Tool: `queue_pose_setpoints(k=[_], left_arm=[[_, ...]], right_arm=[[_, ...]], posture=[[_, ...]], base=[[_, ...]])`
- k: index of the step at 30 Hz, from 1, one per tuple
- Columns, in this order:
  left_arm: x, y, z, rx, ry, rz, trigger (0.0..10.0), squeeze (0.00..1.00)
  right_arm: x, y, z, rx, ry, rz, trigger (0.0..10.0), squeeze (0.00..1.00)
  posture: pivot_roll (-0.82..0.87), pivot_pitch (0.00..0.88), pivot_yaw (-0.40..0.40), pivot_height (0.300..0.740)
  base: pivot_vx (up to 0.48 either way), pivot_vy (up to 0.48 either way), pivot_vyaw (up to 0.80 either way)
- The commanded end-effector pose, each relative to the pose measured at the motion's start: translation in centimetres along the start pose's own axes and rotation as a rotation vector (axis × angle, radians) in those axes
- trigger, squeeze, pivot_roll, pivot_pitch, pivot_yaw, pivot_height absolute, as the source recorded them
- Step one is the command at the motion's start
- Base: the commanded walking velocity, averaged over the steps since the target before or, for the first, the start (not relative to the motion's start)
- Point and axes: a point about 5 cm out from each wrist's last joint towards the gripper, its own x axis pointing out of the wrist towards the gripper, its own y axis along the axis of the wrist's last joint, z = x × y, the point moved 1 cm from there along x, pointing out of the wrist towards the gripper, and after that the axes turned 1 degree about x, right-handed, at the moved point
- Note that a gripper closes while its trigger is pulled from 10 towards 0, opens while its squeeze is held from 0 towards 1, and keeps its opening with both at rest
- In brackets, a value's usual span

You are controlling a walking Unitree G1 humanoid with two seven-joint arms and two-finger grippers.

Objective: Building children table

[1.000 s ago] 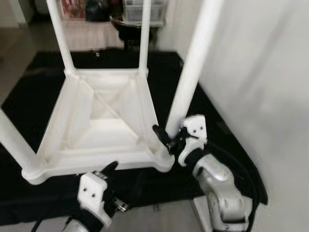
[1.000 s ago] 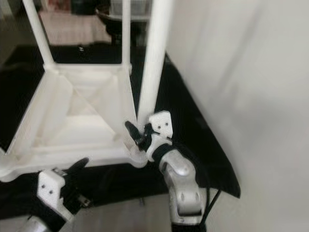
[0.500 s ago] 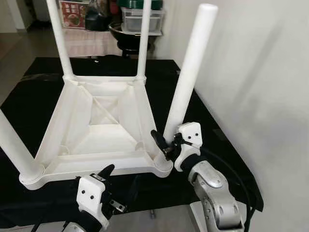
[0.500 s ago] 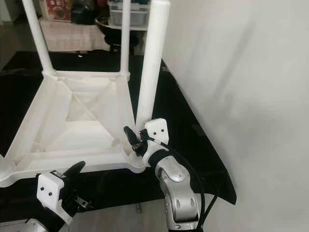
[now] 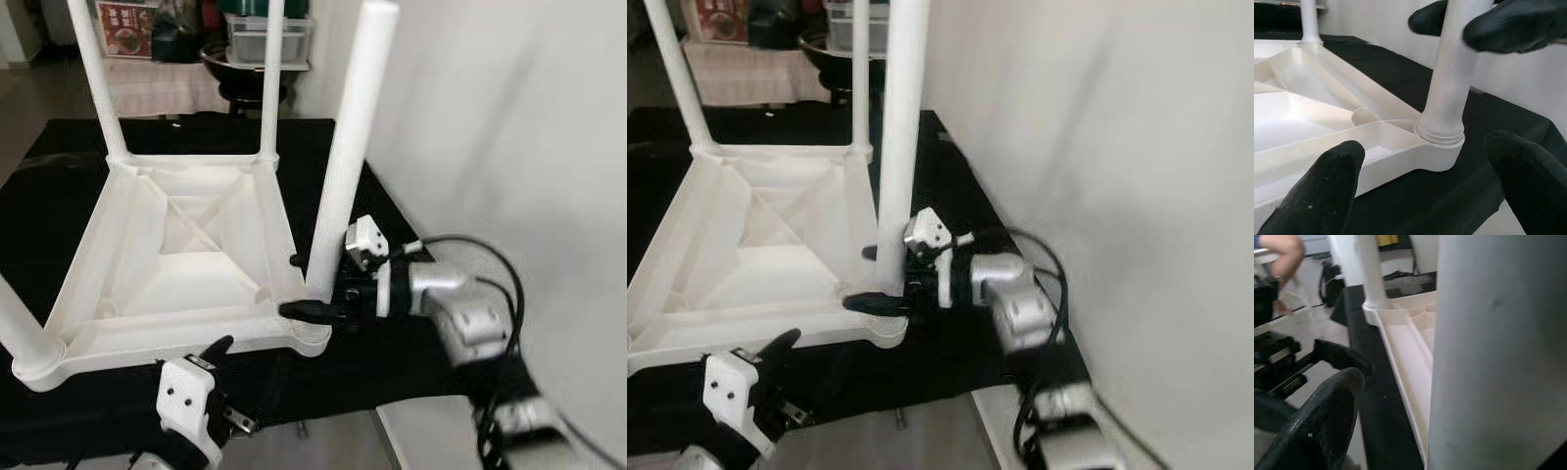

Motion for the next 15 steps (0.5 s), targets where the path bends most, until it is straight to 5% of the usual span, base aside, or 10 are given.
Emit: queue_pose_setpoints(k=[1, 9, 10, 11, 12, 15], left_arm=[[-0.26, -0.01, 0.17, 0.0, -0.009, -0.012, 10.0, 0.0], [-0.45, 0.04, 0.2, 0.001, -0.01, -0.017, 10.0, 0.0], [-0.44, 0.03, 0.21, 0.001, -0.009, -0.018, 10.0, 0.0], [-0.44, 0.03, 0.21, 0.001, -0.009, -0.018, 10.0, 0.0], [-0.41, 0.02, 0.22, 0.002, -0.009, -0.018, 10.0, 0.0], [-0.34, 0.01, 0.25, 0.002, -0.008, -0.017, 10.0, 0.0]], right_arm=[[0.91, 0.05, -0.23, -0.004, 0.088, -0.015, 10.0, 0.0], [0.94, 0.78, 0.05, 0.009, 0.167, -0.027, 10.0, 0.0], [0.9, 0.81, 0.0, 0.02, 0.19, -0.024, 1.8, 0.0], [0.9, 0.81, 0.0, 0.02, 0.19, -0.024, 1.8, 0.0], [0.83, 0.67, 0.05, 0.023, 0.217, -0.021, 0.0, 0.0], [0.8, 0.12, 0.15, 0.021, 0.2, -0.019, 0.0, 0.0]], posture=[[0.06, 0.115, -0.097, 0.74], [0.06, 0.121, -0.096, 0.74], [0.06, 0.121, -0.097, 0.74], [0.06, 0.121, -0.097, 0.74], [0.06, 0.121, -0.098, 0.74], [0.06, 0.12, -0.099, 0.74]], base=[[0.0, 0.0, 0.0], [0.0, 0.0, 0.0], [0.0, 0.0, 0.0], [0.0, 0.0, 0.0], [0.0, 0.0, 0.0], [0.0, 0.0, 0.0]])
